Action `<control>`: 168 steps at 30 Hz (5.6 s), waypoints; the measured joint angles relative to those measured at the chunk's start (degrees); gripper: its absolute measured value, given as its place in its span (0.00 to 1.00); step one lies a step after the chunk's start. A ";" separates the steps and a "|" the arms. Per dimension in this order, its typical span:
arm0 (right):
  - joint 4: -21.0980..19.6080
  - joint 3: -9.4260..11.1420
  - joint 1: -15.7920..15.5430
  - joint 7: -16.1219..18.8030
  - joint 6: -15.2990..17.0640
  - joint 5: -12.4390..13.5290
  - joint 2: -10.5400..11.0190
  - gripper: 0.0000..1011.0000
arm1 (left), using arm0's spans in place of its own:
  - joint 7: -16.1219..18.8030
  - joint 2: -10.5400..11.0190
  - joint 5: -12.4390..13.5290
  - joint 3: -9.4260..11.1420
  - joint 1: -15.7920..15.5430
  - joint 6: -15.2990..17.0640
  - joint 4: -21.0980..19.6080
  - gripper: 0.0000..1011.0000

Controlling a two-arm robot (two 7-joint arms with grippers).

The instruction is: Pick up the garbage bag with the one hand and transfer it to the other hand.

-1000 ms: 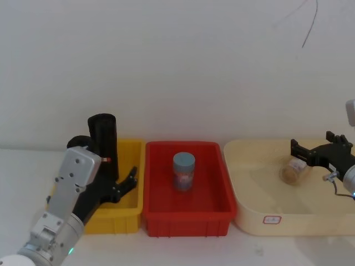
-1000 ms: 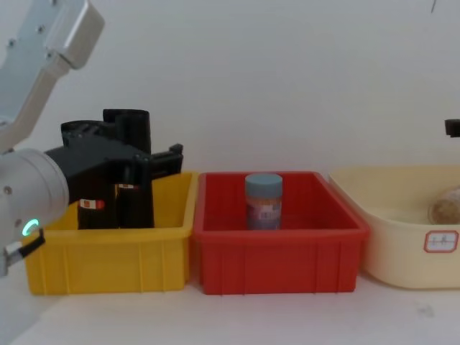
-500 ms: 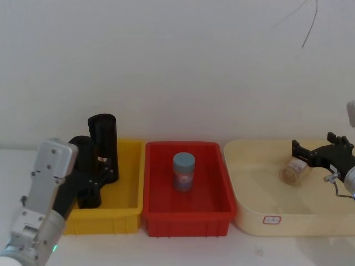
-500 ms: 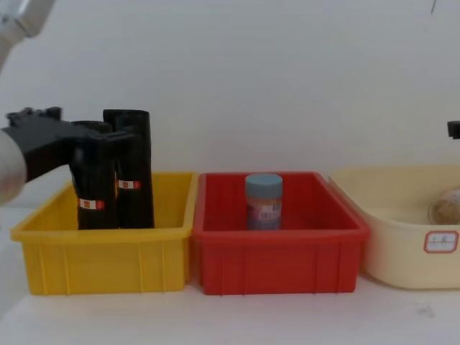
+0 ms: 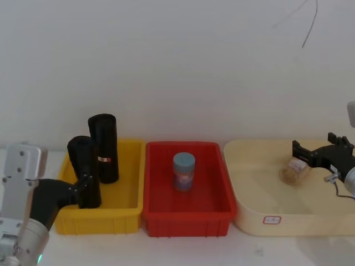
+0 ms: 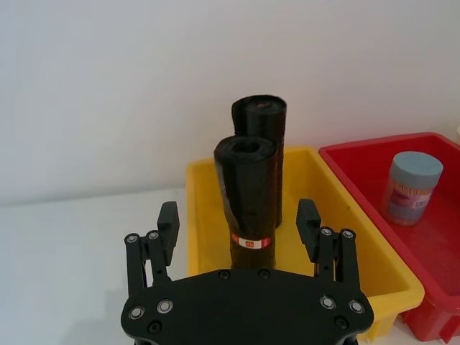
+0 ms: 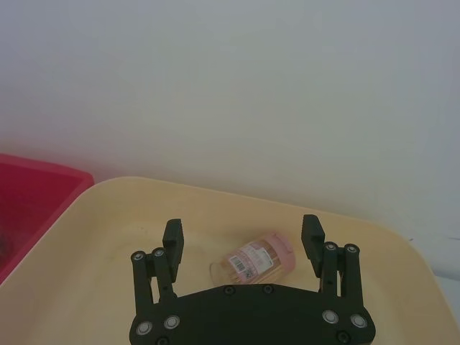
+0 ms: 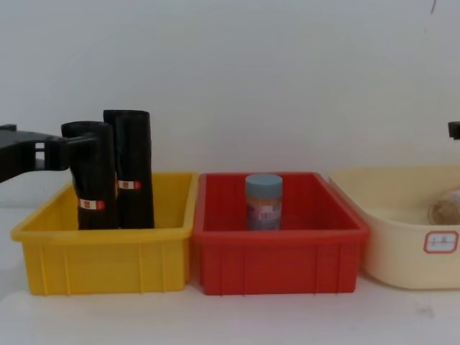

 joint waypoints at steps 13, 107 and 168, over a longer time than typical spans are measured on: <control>-0.01 -0.01 -0.01 0.00 -0.01 0.00 0.00 0.99 | -5.05 -1.68 -5.30 -2.43 -1.98 -0.36 5.05 0.99; -0.01 -0.01 -0.01 0.01 -0.01 0.00 0.00 0.99 | -14.51 -6.78 -1.32 -1.31 -16.05 -10.01 25.87 0.51; 0.41 -0.62 0.23 3.64 -1.63 -0.08 1.04 0.99 | -26.34 -9.55 -22.25 -10.40 -18.27 -4.61 8.45 0.49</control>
